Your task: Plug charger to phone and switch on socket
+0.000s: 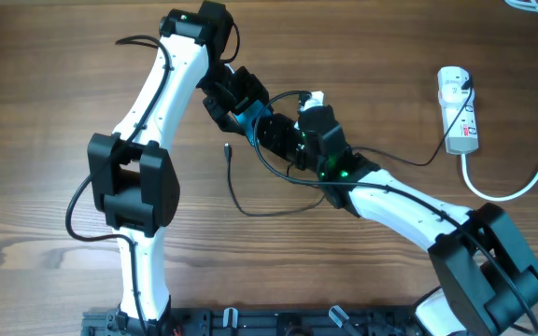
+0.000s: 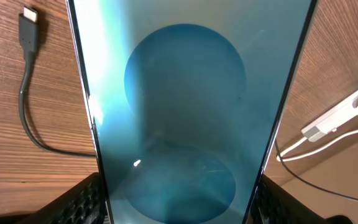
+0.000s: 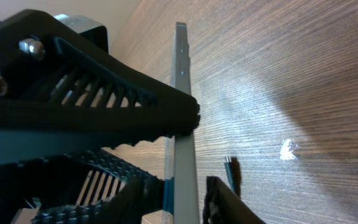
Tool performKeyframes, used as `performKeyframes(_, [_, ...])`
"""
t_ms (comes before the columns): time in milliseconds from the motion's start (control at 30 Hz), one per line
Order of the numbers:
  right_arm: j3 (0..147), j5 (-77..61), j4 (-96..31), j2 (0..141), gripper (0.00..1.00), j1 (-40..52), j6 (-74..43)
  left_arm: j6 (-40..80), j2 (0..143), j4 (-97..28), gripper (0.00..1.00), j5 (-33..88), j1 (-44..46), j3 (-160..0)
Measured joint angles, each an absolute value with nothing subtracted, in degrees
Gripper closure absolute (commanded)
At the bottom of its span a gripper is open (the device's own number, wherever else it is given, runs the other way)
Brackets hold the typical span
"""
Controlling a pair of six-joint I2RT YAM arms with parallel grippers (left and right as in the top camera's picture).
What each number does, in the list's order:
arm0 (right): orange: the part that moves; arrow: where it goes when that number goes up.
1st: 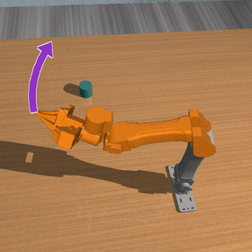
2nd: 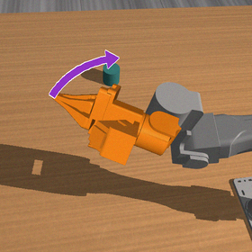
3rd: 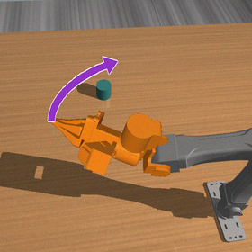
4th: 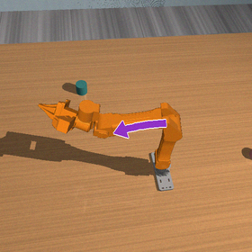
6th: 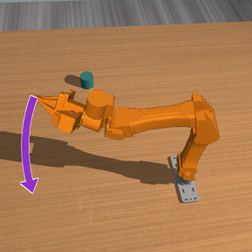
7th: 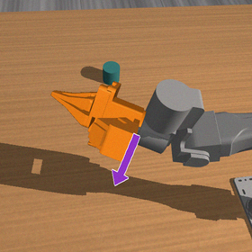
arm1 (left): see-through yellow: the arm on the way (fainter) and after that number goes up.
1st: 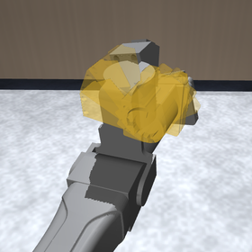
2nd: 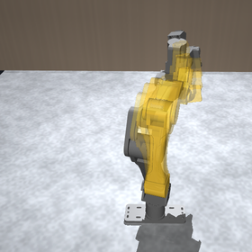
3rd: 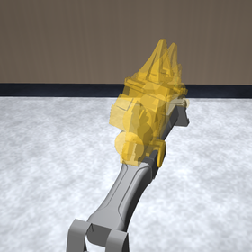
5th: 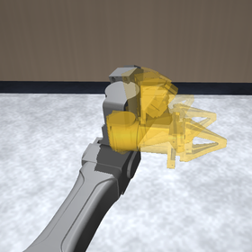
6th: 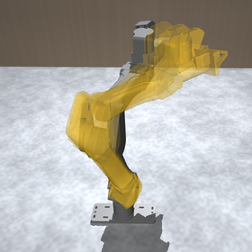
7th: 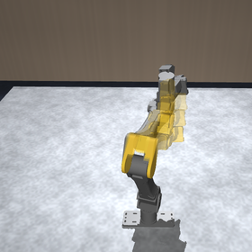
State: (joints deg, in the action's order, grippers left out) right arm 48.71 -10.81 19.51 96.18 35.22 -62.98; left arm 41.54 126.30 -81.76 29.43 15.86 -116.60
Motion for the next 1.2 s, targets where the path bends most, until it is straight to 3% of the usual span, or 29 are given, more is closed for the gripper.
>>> performKeyframes(267, [48.7,-10.4,19.6,96.2,0.94,35.2,-63.4,41.7,126.3,-81.5,0.96,28.9,15.9,-116.6])
performKeyframes(300, [48.7,-10.4,19.6,96.2,0.95,35.2,-63.4,41.8,126.3,-81.5,0.82,28.9,15.9,-116.6])
performKeyframes(367, [48.7,-10.2,19.7,96.2,0.95,35.2,-64.8,41.8,126.3,-81.2,0.01,29.1,15.9,-116.6])
performKeyframes(733, [48.8,-8.7,19.4,96.6,0.95,35.2,-65.3,39.1,124.0,-82.2,0.0,28.8,15.2,-116.5])
performKeyframes(967, [48.8,-11.4,19.4,96.6,0.95,32.4,-65.3,34.1,110.9,-81.5,0.0,22.7,12.2,-116.2])
performKeyframes(1200, [48.8,-17.3,19.5,96.4,0.96,28.3,-65.3,33.0,92.2,-62.5,0.0,18.9,12.4,-93.3])
